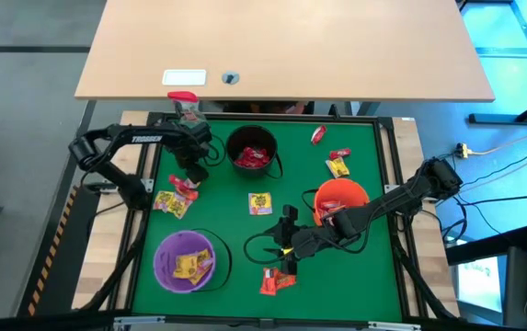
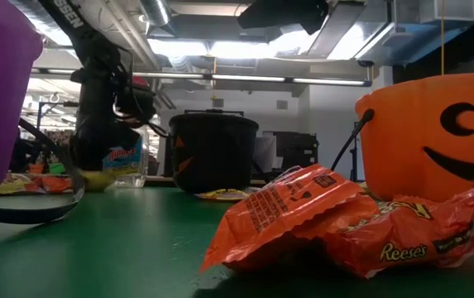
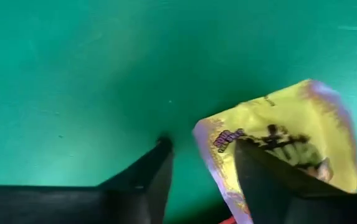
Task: Sort candy
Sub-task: Put the yellow candy into the violet bucket
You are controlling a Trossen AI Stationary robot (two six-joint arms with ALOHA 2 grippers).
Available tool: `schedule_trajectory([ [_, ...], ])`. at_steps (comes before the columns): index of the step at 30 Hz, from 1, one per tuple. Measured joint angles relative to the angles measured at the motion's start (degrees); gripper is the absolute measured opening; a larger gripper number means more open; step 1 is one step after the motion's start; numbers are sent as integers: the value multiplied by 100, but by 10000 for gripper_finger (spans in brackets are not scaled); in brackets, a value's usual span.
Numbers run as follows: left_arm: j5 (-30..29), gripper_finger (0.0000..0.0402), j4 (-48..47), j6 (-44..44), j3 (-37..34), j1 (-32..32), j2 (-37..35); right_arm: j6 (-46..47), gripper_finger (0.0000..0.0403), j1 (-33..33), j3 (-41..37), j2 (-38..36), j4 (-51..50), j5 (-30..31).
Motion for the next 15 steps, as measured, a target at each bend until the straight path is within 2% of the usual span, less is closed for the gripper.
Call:
schedule_trajectory([
  [7,93,19,-1,61,-11,-3,4,0,225,0,0,0,0,0],
  [10,96,6,-103,119,5,-3,-16,0,225,0,0,0,-2,-1],
  [15,19,0,-839,145,317,-27,-287,0,225,0,0,0,-3,0],
])
